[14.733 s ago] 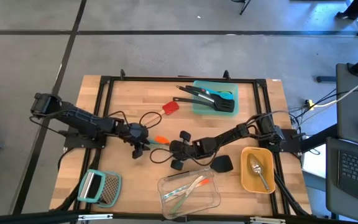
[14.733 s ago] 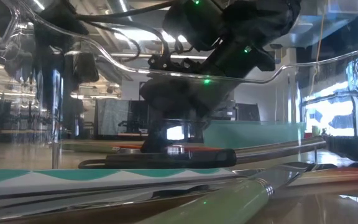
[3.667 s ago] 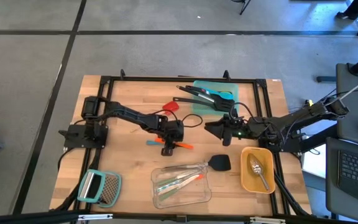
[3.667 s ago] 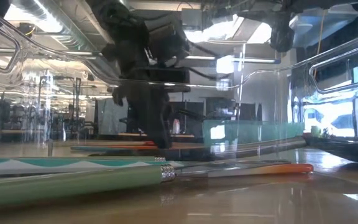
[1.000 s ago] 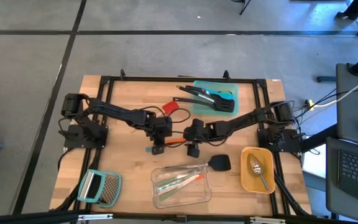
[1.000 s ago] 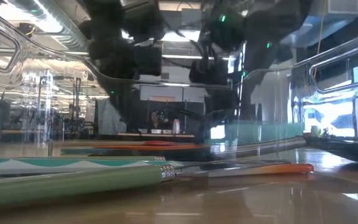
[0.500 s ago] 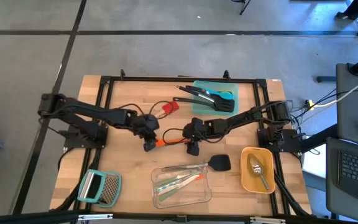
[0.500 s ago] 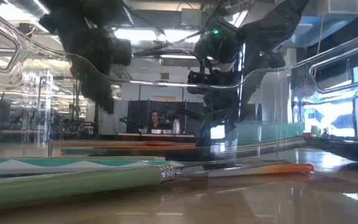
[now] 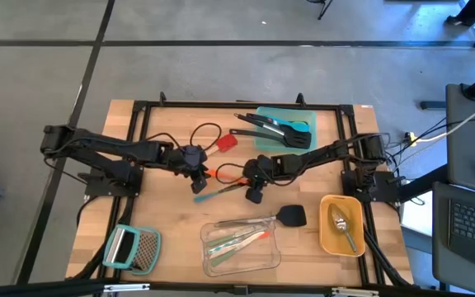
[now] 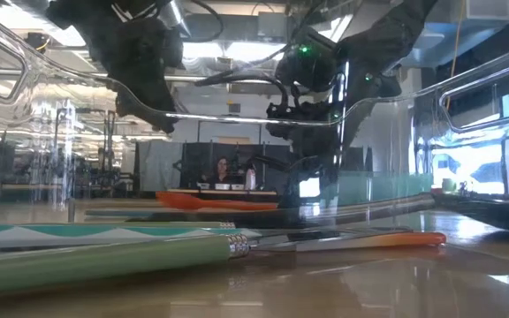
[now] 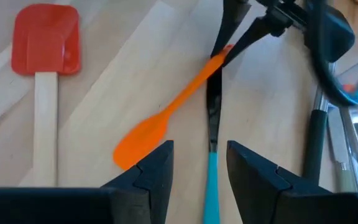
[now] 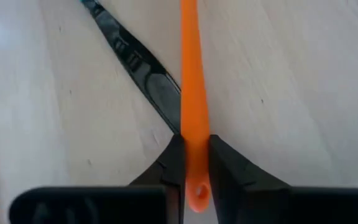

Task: Pick & Place Kitchen Items
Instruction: Put the orange spatula into the green bin

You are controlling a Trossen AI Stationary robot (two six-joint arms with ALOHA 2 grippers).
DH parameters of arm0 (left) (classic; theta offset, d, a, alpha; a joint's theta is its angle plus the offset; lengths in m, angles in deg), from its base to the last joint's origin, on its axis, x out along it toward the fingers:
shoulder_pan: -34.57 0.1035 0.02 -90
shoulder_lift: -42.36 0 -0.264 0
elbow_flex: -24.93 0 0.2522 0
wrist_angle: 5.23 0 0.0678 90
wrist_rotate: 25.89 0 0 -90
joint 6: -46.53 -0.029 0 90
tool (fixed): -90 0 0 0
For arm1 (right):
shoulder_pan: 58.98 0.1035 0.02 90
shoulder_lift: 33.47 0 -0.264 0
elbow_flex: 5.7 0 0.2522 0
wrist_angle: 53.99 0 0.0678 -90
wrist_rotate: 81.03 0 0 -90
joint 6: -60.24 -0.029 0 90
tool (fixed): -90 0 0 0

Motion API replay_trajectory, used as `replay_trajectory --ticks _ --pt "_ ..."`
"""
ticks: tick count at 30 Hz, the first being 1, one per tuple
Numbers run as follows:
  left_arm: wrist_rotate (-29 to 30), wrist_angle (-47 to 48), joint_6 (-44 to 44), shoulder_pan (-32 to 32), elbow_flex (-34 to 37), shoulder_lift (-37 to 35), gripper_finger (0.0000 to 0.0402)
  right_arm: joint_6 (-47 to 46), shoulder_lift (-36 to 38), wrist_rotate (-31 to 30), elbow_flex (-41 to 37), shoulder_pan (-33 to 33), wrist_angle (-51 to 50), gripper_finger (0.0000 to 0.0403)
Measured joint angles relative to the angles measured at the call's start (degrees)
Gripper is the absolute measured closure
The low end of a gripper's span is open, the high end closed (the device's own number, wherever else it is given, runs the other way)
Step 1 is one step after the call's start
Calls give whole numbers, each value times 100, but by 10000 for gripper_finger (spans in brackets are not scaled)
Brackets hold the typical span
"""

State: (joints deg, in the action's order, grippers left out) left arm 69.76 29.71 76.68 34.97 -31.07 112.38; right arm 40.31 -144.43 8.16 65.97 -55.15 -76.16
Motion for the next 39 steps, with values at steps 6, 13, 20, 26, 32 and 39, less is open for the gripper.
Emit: replay_trajectory --ticks 6,13,20,26,32,39 --pt "239 12 -344 -3 -3 102 261 -531 2 872 0 -50 78 361" --pt "573 -33 -2136 -1 -4 335 258 -798 -15 1830 -11 -113 97 384" --pt "-169 -232 -2816 -46 -2 1198 215 -822 -13 1750 -11 -126 93 388" --pt "-440 -1181 -2783 -90 -2 1789 178 -824 -9 1621 -11 -121 87 388" --pt "-527 -1471 -2794 -99 -2 2260 169 -837 -7 1516 -11 -117 88 388" --pt "-649 -1572 -2794 -99 -20 2696 178 -837 -2 1402 -11 -110 90 388"
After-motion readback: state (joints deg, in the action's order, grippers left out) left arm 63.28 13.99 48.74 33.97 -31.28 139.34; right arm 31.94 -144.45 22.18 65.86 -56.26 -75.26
